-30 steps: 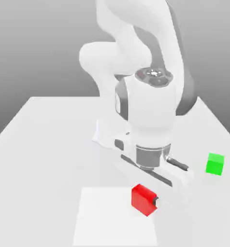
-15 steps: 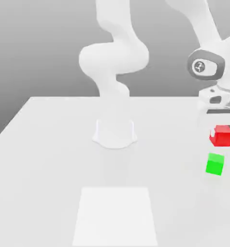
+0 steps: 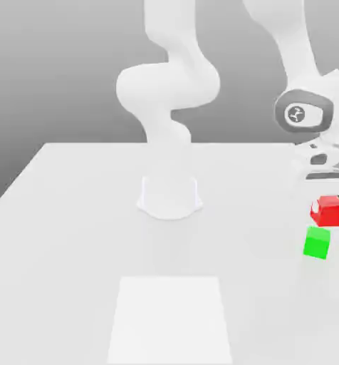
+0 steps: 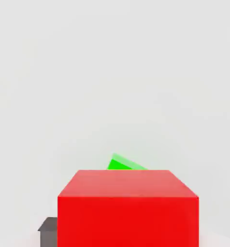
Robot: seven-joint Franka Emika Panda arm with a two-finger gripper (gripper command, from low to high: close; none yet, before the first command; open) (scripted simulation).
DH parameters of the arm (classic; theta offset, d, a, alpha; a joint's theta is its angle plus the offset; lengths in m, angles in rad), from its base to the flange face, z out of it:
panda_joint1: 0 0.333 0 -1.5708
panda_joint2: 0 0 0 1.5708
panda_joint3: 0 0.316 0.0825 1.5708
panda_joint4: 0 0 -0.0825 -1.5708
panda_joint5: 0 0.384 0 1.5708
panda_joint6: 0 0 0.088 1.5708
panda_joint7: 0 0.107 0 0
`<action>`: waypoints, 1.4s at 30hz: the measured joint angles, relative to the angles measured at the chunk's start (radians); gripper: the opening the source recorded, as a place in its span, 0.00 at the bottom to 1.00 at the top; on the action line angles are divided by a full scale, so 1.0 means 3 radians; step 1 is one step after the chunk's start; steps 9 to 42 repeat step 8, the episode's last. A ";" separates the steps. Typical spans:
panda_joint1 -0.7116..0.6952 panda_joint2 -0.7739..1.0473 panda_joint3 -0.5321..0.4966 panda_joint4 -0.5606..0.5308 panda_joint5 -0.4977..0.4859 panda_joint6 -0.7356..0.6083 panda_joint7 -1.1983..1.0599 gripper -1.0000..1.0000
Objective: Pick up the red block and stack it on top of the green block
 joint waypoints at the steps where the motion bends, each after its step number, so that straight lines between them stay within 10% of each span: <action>1: 0.0005 0.0046 -0.0024 0.0002 -0.0084 0.0025 0.0060 0.00; 7: 0.0132 0.0338 -0.0264 0.0021 -0.0558 0.0174 0.0406 0.00; 8: 0.0152 0.0373 -0.0299 0.0023 -0.0609 0.0192 0.0443 1.00; 42: 0.0152 0.0373 -0.0299 0.0023 -0.0609 0.0192 0.0443 1.00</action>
